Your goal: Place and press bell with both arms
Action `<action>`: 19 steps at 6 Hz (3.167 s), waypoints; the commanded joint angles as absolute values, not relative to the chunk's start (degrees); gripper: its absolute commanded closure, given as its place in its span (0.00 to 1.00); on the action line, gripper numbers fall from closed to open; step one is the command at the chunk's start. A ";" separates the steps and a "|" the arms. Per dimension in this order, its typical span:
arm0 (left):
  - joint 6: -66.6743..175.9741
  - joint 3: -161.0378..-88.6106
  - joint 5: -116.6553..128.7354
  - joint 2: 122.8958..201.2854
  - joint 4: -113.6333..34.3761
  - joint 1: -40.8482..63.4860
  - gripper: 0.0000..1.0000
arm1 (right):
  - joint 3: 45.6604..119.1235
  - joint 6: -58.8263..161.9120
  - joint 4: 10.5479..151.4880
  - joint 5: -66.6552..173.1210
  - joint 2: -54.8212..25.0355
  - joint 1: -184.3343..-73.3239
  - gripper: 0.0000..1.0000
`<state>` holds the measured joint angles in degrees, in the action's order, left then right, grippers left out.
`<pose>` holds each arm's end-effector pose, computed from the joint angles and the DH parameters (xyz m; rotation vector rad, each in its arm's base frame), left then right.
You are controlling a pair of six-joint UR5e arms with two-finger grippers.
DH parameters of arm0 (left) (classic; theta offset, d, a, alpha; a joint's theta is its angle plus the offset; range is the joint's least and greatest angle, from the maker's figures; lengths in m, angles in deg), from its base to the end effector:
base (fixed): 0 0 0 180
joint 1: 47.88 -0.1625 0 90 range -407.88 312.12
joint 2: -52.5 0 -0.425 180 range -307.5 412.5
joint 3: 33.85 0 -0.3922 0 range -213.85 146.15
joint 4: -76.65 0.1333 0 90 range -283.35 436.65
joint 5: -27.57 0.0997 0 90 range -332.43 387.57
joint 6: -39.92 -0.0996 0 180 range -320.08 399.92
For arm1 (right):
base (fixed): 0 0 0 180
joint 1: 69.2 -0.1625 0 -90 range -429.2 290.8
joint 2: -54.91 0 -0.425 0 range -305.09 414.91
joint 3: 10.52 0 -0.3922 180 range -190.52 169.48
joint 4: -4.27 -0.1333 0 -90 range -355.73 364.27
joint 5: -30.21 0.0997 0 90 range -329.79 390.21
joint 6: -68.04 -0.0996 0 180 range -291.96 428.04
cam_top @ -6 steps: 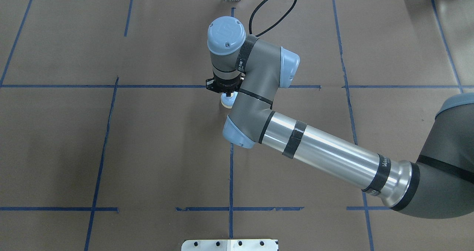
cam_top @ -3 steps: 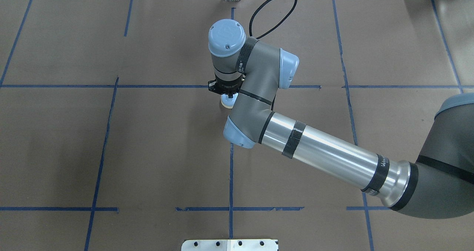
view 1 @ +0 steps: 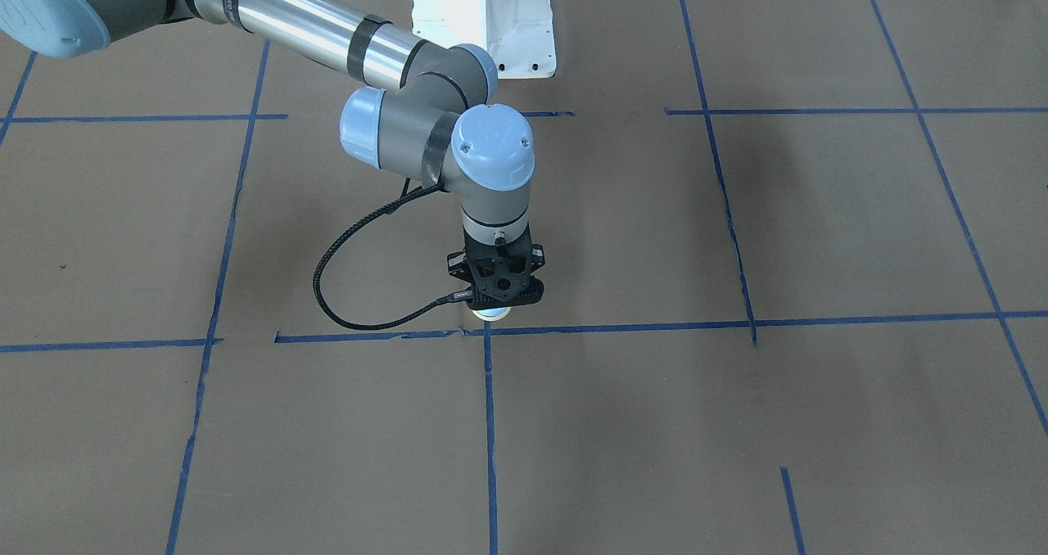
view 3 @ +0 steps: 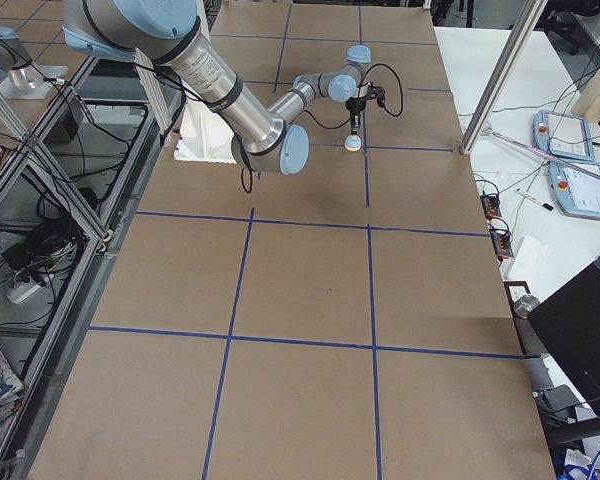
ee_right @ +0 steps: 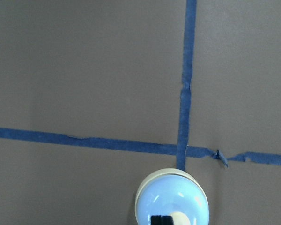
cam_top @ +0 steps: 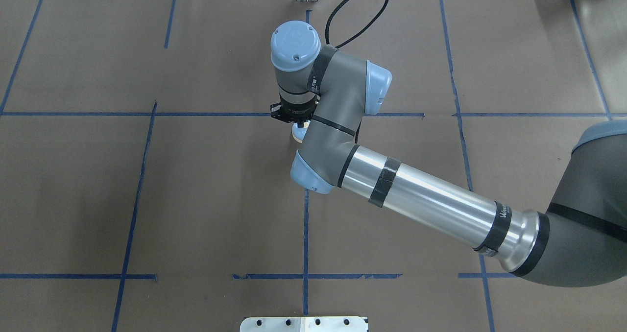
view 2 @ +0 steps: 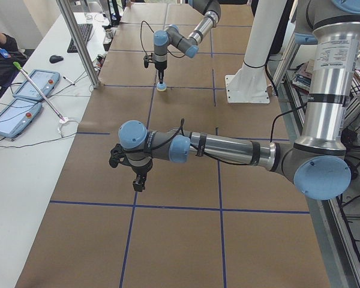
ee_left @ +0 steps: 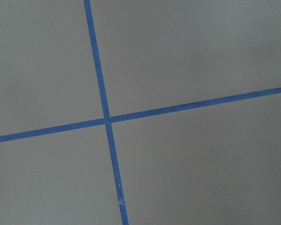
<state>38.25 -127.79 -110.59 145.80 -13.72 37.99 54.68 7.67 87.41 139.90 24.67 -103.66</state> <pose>-0.0214 -0.5241 0.5900 0.1070 0.8425 0.1509 -0.6241 -0.5493 0.1552 0.1051 -0.7861 -0.0456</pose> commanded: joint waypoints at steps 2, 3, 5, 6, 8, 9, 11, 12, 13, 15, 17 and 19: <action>38.25 -127.29 -110.50 145.75 -13.79 37.99 0.00 | 55.84 7.75 87.68 143.66 25.38 -106.45 0.69; 38.16 -126.67 -109.89 145.31 -13.79 37.99 0.00 | 55.84 7.75 87.68 143.68 24.95 -107.59 0.02; 37.72 -126.93 -109.71 142.16 -14.32 37.90 0.00 | 55.93 14.55 87.94 150.83 21.10 -115.12 0.00; 37.55 -127.28 -109.62 141.71 -14.40 37.99 0.00 | 56.37 21.83 88.29 153.32 18.12 -118.91 0.00; 37.46 -127.72 -108.92 139.78 -14.67 38.08 0.00 | 59.17 39.91 88.38 155.00 8.47 -126.81 0.00; 37.46 -127.72 -109.01 139.51 -14.67 38.08 0.00 | 61.53 46.79 88.30 156.93 3.81 -130.33 0.00; 37.55 -127.81 -109.01 139.16 -14.67 38.08 0.00 | 65.85 51.25 88.21 158.53 -1.76 -132.56 0.00; 37.55 -127.81 -109.10 139.24 -14.75 37.99 0.00 | 66.64 52.04 88.03 158.62 -3.08 -133.26 0.00; 37.81 -128.33 -109.18 139.51 -14.76 38.08 0.00 | 68.13 57.53 88.12 159.23 -6.66 -136.49 0.00; 38.16 -131.40 -109.27 139.86 -14.84 38.08 0.00 | 69.11 73.92 88.12 166.41 -17.19 -146.66 0.00; 43.12 -134.29 -109.36 140.99 -14.76 37.47 0.00 | 69.29 78.94 87.86 166.96 -26.86 -157.29 0.00; 56.97 -138.87 -108.84 147.46 -14.67 27.43 0.00 | 71.90 79.12 88.21 166.27 -33.12 -162.54 0.01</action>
<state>49.77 -137.03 -109.22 144.11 -14.73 32.80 70.25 78.89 88.13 166.77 -29.75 -160.74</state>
